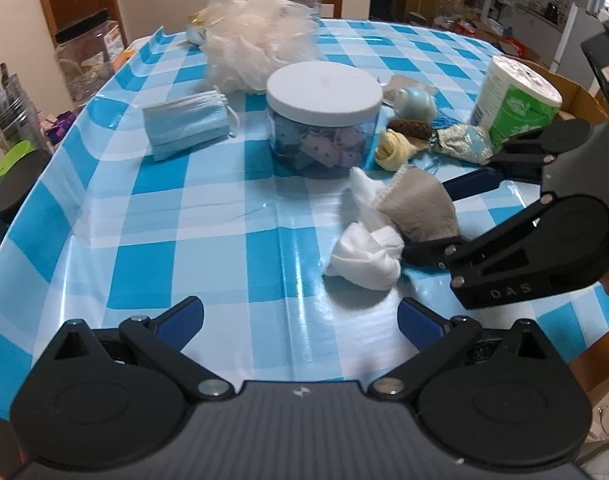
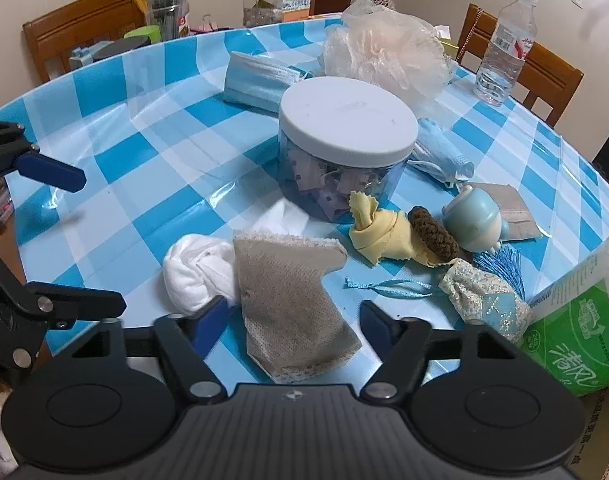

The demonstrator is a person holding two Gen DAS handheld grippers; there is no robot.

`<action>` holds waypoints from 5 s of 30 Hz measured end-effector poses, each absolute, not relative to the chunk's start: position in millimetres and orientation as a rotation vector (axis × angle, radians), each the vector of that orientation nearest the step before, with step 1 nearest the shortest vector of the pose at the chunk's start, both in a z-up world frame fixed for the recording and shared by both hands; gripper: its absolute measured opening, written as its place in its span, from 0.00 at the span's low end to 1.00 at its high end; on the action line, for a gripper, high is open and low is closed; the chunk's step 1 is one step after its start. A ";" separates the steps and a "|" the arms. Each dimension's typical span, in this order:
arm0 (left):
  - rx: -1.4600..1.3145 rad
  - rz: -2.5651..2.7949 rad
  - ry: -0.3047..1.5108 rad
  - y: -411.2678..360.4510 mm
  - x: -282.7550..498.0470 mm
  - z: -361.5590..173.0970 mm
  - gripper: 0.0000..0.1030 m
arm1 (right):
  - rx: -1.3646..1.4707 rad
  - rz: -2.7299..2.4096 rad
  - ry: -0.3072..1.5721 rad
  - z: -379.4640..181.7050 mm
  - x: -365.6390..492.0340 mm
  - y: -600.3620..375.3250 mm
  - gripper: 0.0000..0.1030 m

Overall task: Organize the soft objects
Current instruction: 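Grasp the beige linen pouch with the right gripper while the left gripper grasps the white knotted cloth, then carry the beige pouch into the cardboard box and open the right gripper, then lower the white knotted cloth into the box and open the left gripper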

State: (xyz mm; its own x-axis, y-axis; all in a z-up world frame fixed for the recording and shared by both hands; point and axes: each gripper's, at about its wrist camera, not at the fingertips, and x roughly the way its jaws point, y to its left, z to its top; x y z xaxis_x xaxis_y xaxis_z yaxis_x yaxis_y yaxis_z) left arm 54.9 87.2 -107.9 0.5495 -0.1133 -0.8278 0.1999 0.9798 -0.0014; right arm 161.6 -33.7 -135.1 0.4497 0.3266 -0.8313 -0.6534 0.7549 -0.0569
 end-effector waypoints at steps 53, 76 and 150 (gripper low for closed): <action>0.212 -0.430 0.989 44.5 104.7 -118.6 0.43 | -0.404 0.480 1.022 -134.7 170.2 -74.7 0.39; 0.217 -0.385 1.008 15.2 93.7 -90.4 0.43 | -0.345 0.641 0.995 -130.1 163.0 -112.5 0.62; 0.413 -0.706 0.765 -267.8 176.5 -20.1 0.63 | -0.064 0.198 0.876 -32.8 118.4 -362.1 1.00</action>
